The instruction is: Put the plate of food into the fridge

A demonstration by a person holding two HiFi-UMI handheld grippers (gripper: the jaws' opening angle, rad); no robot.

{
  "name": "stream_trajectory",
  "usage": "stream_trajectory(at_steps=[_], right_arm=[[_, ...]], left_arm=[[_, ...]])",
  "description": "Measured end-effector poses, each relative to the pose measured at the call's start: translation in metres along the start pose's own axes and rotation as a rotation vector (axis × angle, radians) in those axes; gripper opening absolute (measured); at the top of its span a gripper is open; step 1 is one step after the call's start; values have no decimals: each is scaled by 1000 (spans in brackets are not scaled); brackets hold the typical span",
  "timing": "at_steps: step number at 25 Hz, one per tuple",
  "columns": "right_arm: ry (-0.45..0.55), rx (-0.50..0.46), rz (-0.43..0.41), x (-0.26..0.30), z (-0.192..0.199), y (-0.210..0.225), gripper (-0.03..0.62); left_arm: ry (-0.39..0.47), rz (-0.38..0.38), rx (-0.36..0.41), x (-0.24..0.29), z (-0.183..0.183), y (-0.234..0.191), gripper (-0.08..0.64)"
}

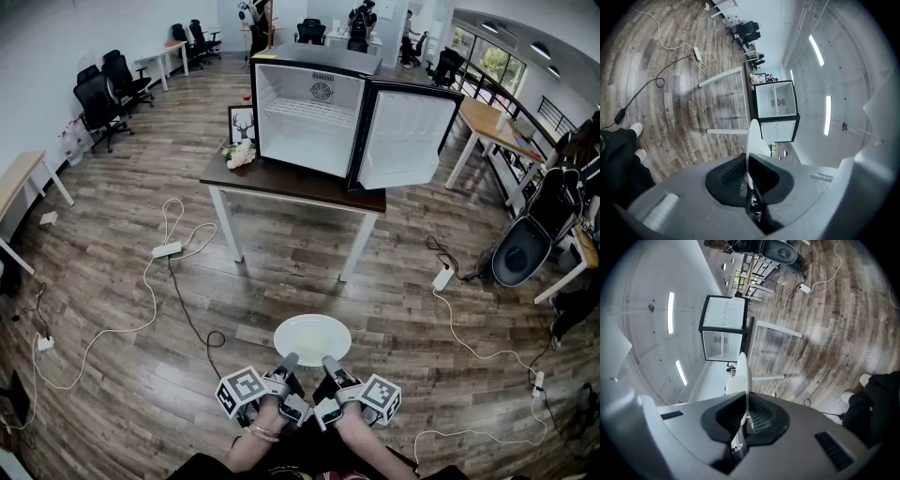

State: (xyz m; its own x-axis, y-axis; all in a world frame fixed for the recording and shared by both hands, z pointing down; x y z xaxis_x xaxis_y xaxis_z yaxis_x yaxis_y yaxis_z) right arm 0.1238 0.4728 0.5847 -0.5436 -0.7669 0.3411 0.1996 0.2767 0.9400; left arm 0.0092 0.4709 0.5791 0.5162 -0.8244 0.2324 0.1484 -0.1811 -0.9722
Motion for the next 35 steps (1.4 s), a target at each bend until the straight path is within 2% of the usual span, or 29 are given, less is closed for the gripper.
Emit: stream_trajectory(at_steps=[6,24,35], right_arm=[[7,-44,-7,16,5,-6,26],[92,8,-31,64,31,-18,26],[101,4,4,82,25,-16,25]], left_arm=[[7,26,-6,0,-18,-1,20],[-65,36,57,4,-76,-5,20],[-83,25,19,19,-90,-13,20]])
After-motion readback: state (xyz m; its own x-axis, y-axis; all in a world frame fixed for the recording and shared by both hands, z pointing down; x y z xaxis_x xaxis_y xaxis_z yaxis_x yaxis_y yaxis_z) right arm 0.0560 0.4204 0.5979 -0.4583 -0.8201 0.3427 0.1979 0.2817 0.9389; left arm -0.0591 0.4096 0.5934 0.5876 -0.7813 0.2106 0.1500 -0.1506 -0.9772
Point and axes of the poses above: the fingertips, and each gripper's own axes: x forward along the fingers, y to its right, z out of its underside, the point moved 2 cm from there along -x, backward along the fingers, and after that the axes turned 4 degrees about z, right-handed, at the moved point
